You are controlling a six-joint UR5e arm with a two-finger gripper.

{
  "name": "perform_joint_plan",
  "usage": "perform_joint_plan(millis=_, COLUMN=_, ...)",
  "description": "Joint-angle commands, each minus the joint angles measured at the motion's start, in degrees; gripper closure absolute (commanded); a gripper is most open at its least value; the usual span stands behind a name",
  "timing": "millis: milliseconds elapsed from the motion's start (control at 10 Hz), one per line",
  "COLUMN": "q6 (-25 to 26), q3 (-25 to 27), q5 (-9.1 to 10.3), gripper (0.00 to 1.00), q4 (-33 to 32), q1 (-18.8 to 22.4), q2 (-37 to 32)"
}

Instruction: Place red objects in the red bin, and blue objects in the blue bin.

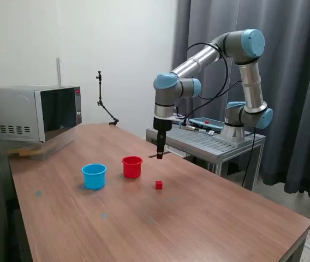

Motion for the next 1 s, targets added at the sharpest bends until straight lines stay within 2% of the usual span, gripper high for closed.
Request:
perform_joint_plan(millis=0, q6=-0.03, q3=1.33, q5=0.4, gripper=0.0, q4=-0.08, q1=0.29, q2=0.33)
perform_joint_plan(millis=200, q6=-0.81, q3=1.95, q5=1.27, gripper=0.0, q4=-0.17, q1=0.72, q2=0.68)
perform_joint_plan(millis=500, q6=-7.39, q3=1.08, q5=1.36, gripper=0.0, q4=-0.96, q1=1.52, q2=2.09)
perform_joint_plan(millis=600, q6=-8.8, q3=0.99, q5=2.15, gripper=0.0, q4=-2.53, q1=1.52, q2=2.79)
perform_joint_plan(millis=700, q6=-9.6, q3=0.73, q5=3.89, gripper=0.0, q4=-2.98, q1=1.61, q2=3.58)
perform_joint_plan(millis=900, q6=-11.09, q3=0.63, q5=4.61, gripper=0.0, q4=-5.95, q1=2.66, q2=5.16)
